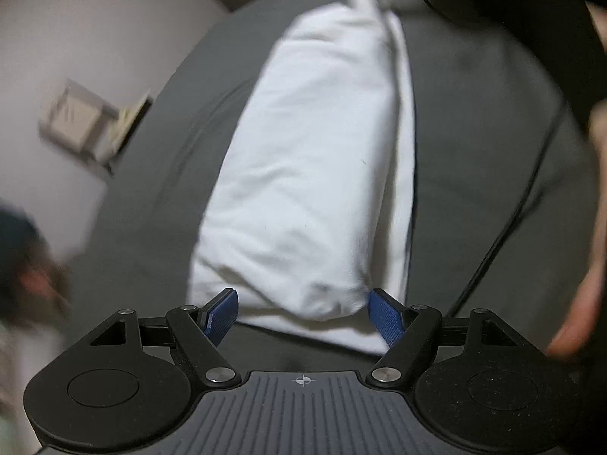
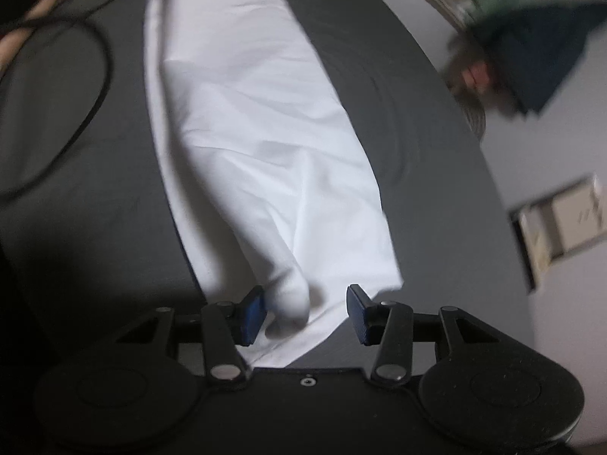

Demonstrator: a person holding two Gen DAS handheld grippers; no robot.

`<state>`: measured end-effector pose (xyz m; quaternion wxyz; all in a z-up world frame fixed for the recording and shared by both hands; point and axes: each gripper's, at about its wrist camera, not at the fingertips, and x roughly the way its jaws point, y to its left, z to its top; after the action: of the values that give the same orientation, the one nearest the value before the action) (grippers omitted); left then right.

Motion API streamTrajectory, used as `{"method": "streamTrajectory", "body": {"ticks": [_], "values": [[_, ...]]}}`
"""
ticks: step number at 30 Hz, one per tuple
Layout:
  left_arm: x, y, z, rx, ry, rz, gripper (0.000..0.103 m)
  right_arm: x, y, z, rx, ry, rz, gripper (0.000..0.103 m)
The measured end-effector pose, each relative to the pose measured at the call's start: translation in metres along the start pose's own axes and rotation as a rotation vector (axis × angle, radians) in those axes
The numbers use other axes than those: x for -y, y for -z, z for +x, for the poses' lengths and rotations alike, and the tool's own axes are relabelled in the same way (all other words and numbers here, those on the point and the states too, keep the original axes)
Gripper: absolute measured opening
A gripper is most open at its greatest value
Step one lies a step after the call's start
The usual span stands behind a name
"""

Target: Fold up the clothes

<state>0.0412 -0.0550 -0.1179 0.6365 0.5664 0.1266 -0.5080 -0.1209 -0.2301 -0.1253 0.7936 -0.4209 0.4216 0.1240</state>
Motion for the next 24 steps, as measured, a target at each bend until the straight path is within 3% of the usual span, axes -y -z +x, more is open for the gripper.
{"method": "streamTrajectory", "body": {"ticks": [3,6,7,8,9,12,19,22,24], "values": [[0.015,-0.013,-0.001,-0.005,-0.004,0.158,0.076,-0.007,-0.007,0.001,0.003,0.014,-0.092,0.044],[0.023,-0.021,0.003,-0.029,-0.019,0.23,0.075,-0.013,-0.012,0.003,-0.009,0.011,-0.159,0.034],[0.024,-0.023,0.005,-0.038,-0.02,0.243,0.069,-0.014,-0.013,0.004,-0.014,0.005,-0.17,0.028],[0.023,-0.026,0.007,-0.048,-0.006,0.242,0.056,-0.015,-0.014,0.005,-0.018,0.0,-0.181,0.022],[0.02,-0.028,0.008,-0.059,0.014,0.234,0.033,-0.015,-0.014,0.005,-0.019,-0.013,-0.179,0.014],[0.009,-0.03,0.009,-0.069,0.076,0.195,0.019,-0.013,-0.013,0.002,-0.015,-0.043,-0.182,0.011],[-0.016,-0.026,-0.022,-0.012,0.18,0.112,0.016,-0.004,-0.008,-0.005,-0.032,-0.152,-0.2,0.01],[-0.013,-0.025,-0.029,0.004,0.246,0.12,0.016,0.0,-0.006,-0.008,-0.042,-0.203,-0.207,0.01],[-0.009,-0.022,-0.026,-0.011,0.242,0.131,0.016,-0.001,-0.003,0.0,-0.053,-0.197,-0.196,0.01]]}}
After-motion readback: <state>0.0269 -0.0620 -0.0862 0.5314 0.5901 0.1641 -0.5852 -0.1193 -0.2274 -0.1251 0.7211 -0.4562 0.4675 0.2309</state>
